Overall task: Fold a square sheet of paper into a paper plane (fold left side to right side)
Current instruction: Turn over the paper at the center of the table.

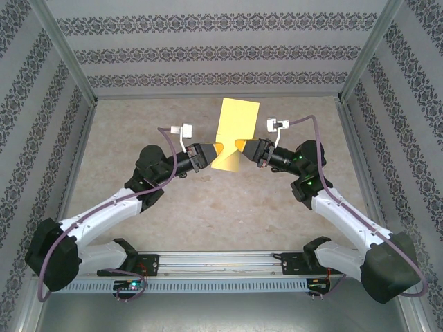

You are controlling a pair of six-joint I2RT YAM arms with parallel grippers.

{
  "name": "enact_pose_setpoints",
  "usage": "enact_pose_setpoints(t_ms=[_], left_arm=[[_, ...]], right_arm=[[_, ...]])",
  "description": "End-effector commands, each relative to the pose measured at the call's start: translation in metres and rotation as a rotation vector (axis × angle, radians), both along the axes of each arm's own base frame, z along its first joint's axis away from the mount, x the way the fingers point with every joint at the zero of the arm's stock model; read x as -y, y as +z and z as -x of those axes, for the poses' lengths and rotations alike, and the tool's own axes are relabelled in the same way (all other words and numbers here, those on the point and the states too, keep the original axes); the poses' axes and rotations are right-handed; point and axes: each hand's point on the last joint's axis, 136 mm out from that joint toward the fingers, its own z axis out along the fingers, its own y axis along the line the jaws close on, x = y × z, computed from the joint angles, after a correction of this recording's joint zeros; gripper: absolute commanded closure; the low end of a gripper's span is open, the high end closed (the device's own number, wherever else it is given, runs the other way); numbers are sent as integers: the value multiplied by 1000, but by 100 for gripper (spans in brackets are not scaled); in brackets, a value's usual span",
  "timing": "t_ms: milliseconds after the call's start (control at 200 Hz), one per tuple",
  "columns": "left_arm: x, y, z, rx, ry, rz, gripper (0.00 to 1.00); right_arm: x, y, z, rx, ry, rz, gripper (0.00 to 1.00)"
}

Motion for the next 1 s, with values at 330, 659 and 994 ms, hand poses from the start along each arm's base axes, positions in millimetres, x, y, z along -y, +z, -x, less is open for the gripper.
enact_pose_setpoints(t_ms=[330,659,994], left_arm=[[-24,-37,-5,-50,133,-448,100],[-57,-106,-7,-166,258,-1212,100],[-79,-123,1,-112,559,-1833,100]], right_arm=[[78,-61,-26,-136,-350,289,49],[176,-154,-20,-412,-733,795,26],[220,-199,-18,-595,-864,837,2]])
